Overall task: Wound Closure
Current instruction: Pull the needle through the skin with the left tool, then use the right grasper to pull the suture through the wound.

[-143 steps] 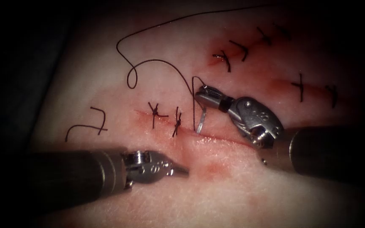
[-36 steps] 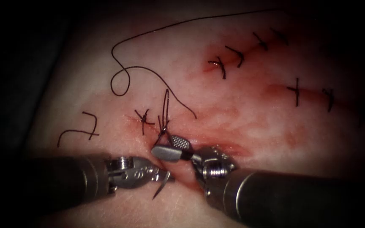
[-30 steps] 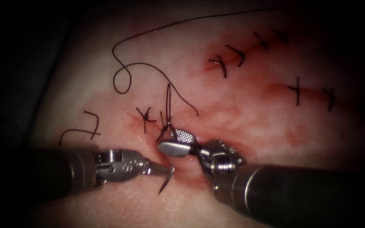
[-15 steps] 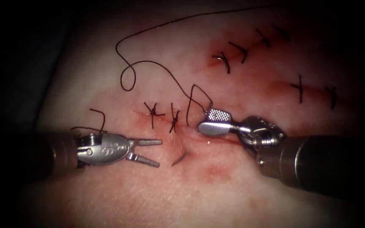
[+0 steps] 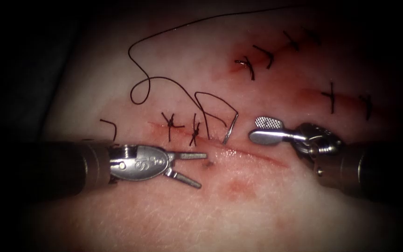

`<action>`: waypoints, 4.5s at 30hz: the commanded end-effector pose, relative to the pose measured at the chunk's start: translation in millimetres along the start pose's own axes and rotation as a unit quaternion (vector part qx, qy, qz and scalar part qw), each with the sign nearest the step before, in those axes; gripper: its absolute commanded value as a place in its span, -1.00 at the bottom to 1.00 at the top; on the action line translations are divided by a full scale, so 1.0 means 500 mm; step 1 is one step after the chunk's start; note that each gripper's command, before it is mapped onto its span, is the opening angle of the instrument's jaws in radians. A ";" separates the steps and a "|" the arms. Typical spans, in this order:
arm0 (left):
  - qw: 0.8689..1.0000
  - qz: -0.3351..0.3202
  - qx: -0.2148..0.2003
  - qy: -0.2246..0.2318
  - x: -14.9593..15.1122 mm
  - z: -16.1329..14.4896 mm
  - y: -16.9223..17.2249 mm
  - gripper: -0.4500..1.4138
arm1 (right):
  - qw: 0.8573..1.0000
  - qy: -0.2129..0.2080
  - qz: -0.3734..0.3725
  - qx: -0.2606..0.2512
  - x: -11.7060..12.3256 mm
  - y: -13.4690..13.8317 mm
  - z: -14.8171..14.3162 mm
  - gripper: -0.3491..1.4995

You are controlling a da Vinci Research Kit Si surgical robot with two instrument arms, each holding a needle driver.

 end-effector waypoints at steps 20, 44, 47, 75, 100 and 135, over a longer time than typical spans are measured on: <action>0.993 -0.042 -0.099 0.046 -0.0002 0.0059 -0.0045 -1.00 | 1.000 0.008 -0.008 -0.014 -0.0054 0.0019 0.0012 -0.37; 0.852 -0.489 -0.177 0.062 0.0091 -0.0018 -0.0027 -1.00 | 1.000 -0.001 -0.011 -0.024 -0.0064 0.0022 0.0020 -0.87; 0.846 -0.498 -0.179 0.067 0.0108 -0.0036 -0.0019 -1.00 | 1.000 -0.003 -0.012 -0.025 -0.0067 0.0021 0.0025 -0.93; 0.977 -0.069 -0.161 0.123 0.0300 -0.0211 0.0121 -1.00 | 0.999 -0.005 -0.027 -0.031 -0.0069 0.0025 0.0020 -1.00; 0.973 0.075 -0.035 0.216 0.0395 -0.0364 0.0170 -1.00 | 0.982 0.011 -0.182 -0.040 -0.0037 -0.0074 0.0009 0.66; 0.953 0.102 0.066 0.278 0.0447 -0.0499 0.0151 -1.00 | 0.907 -0.104 -0.404 -0.052 -0.0154 -0.0113 0.0161 -0.58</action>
